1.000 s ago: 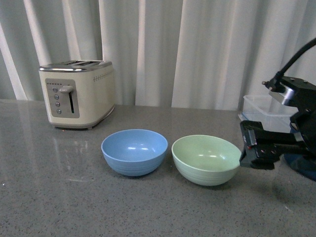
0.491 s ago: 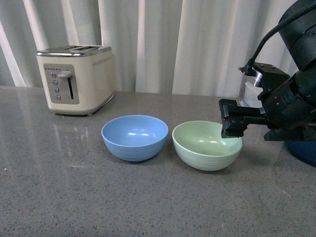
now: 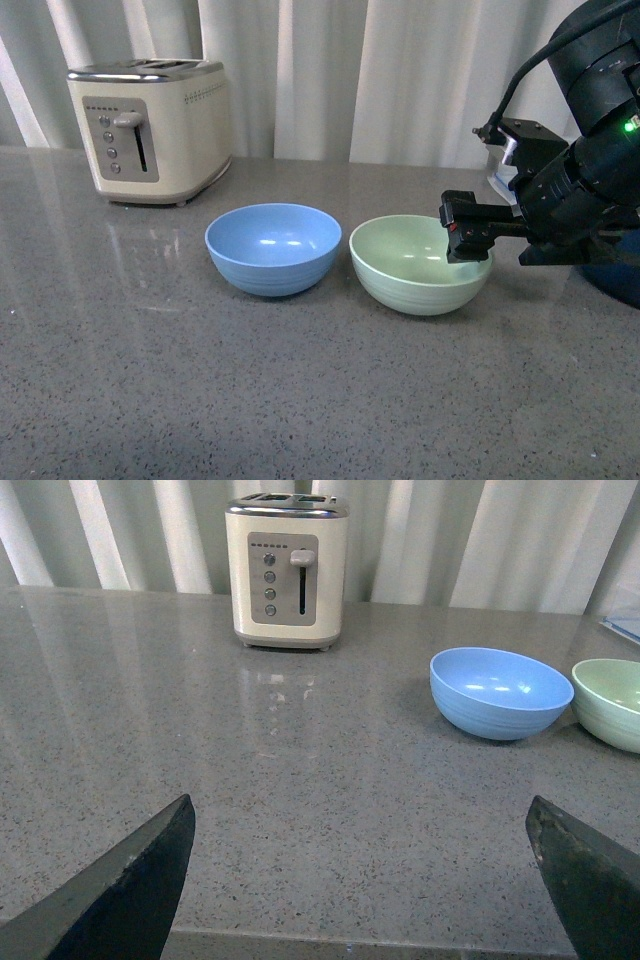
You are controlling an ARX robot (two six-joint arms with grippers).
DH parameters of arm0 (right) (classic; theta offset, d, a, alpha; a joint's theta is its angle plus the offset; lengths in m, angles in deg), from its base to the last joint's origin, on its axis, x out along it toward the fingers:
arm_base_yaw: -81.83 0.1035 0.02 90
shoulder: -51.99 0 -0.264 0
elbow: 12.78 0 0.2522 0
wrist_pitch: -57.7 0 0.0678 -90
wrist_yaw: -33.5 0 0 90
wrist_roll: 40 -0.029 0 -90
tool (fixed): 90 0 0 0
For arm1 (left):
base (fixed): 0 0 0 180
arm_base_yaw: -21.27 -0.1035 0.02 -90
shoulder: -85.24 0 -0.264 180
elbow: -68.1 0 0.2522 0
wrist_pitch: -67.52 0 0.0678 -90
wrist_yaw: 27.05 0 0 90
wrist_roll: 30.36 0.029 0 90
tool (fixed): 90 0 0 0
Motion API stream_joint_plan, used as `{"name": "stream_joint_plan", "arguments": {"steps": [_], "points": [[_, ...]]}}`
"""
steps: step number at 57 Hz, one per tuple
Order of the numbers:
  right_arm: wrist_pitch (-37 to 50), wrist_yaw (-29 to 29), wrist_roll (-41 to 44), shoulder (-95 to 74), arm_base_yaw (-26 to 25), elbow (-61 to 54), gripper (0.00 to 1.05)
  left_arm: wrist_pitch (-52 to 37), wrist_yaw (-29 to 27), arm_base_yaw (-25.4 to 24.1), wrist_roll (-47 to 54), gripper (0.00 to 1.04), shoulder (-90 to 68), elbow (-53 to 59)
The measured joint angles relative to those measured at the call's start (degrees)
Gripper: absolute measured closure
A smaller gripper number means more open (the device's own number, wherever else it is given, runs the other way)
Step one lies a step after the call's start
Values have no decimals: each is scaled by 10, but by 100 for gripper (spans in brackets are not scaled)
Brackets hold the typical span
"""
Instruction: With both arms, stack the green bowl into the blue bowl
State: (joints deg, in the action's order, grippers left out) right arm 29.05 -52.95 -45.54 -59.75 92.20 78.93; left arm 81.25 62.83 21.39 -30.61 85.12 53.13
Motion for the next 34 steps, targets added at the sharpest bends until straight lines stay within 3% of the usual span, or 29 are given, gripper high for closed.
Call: {"name": "stream_joint_plan", "arguments": {"steps": [9, 27, 34], "points": [[7, 3, 4, -6, 2, 0, 56, 0, 0, 0, 0, 7, 0, 0], [13, 2, 6, -6, 2, 0, 100, 0, 0, 0, 0, 7, 0, 0], [14, 6, 6, -1, 1, 0, 104, 0, 0, 0, 0, 7, 0, 0]]}}
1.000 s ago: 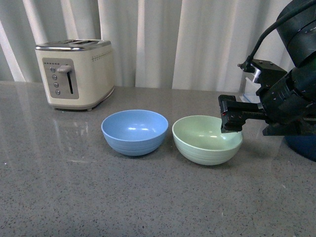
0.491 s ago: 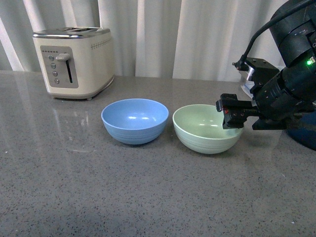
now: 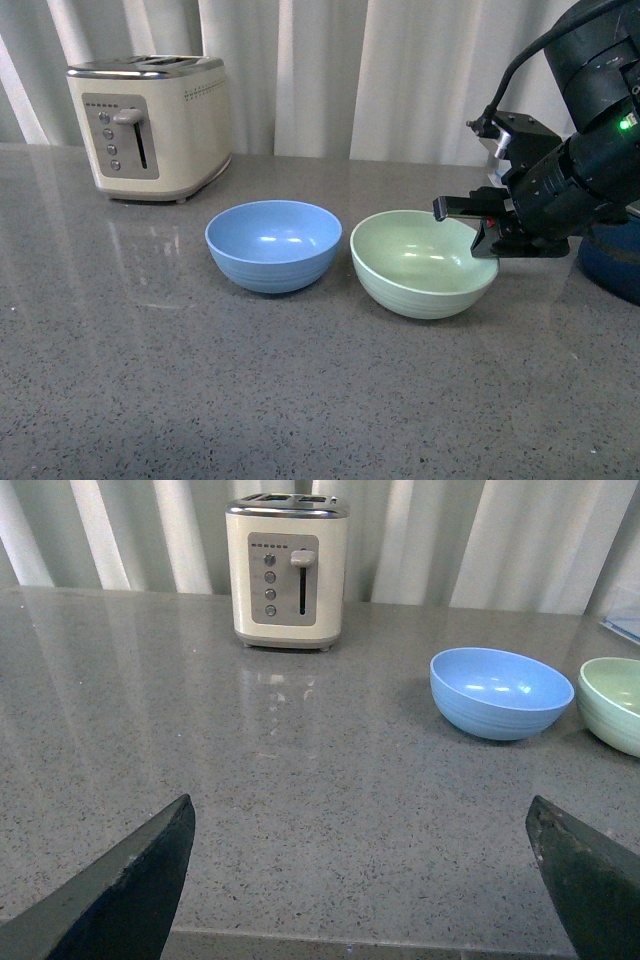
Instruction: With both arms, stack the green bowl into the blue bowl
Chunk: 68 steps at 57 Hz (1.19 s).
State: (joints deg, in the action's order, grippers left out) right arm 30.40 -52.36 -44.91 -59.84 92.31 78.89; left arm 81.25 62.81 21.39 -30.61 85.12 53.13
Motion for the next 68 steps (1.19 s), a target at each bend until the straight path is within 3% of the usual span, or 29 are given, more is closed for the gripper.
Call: {"name": "stream_joint_plan", "arguments": {"steps": [26, 68], "points": [[-35, 6, 16, 21, 5, 42, 104, 0, 0, 0, 0, 7, 0, 0], [-91, 57, 34, -79, 105, 236, 104, 0, 0, 0, 0, 7, 0, 0]]}}
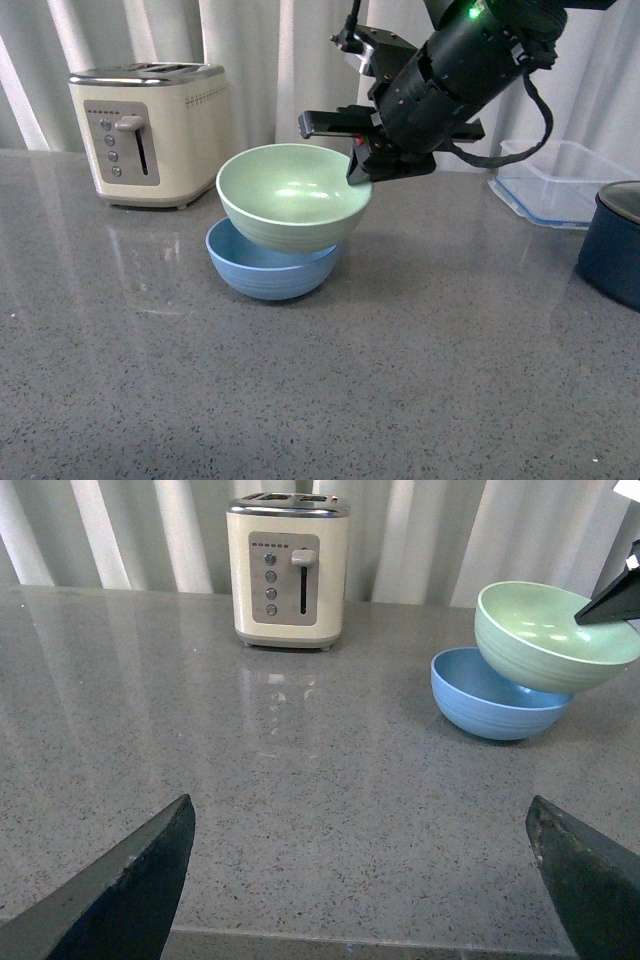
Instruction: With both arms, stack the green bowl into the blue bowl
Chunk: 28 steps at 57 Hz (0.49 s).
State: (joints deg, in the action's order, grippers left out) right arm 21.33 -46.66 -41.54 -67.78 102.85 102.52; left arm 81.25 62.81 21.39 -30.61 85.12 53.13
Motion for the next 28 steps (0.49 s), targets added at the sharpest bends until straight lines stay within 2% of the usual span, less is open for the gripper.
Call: {"name": "stream_joint_plan", "arguments": {"steps": [11, 28], "points": [[-10, 9, 3, -34, 9, 48, 104, 0, 0, 0, 0, 7, 0, 0], [-10, 16, 8, -60, 11, 62, 104, 0, 0, 0, 0, 7, 0, 0]]}}
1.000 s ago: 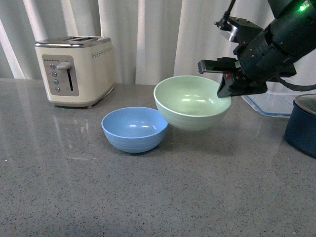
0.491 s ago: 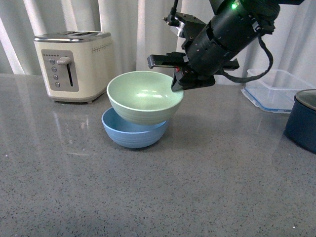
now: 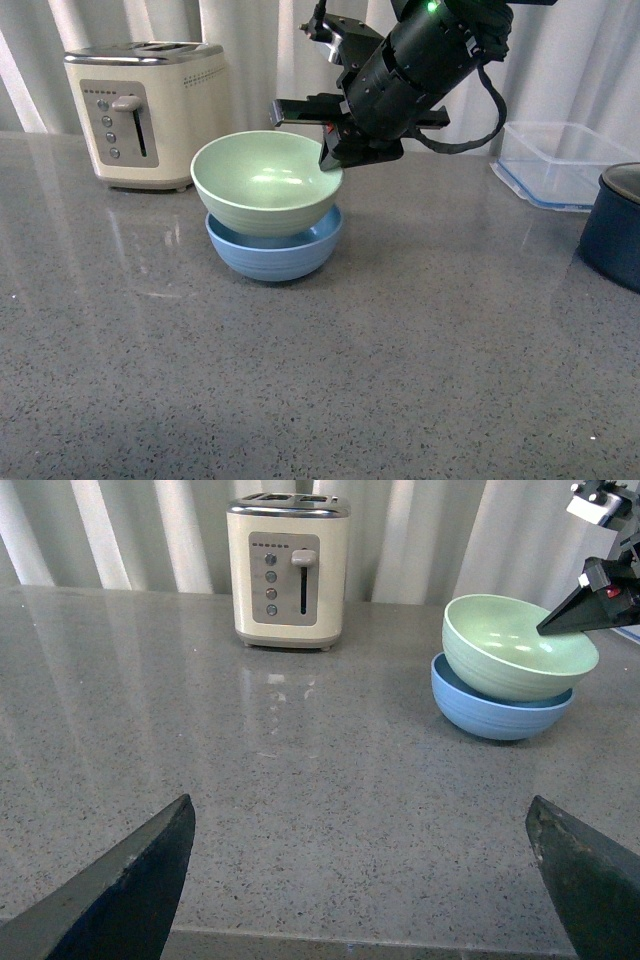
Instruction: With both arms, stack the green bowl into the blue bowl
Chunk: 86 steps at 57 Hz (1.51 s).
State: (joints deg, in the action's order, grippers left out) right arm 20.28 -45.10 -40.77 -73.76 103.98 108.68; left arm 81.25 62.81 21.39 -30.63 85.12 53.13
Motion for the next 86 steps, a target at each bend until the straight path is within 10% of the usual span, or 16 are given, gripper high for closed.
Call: {"name": "stream_joint_plan", "arguments": {"steps": [6, 33, 60, 64, 72, 86], "points": [[-4, 7, 1, -2, 0, 0, 100, 0, 0, 0, 0, 7, 0, 0], [37, 26, -6, 93, -44, -97, 8, 0, 0, 0, 0, 7, 0, 0], [109, -29, 23, 321, -147, -343, 11, 0, 1, 0, 0, 7, 0, 0], [343, -151, 18, 344, -141, -453, 25, 0, 1, 0, 0, 7, 0, 0], [602, -180, 15, 404, -147, -619, 48, 0, -1, 0, 0, 7, 0, 0], [701, -168, 14, 501, -173, -784, 89, 0, 0, 0, 0, 7, 0, 0]]}}
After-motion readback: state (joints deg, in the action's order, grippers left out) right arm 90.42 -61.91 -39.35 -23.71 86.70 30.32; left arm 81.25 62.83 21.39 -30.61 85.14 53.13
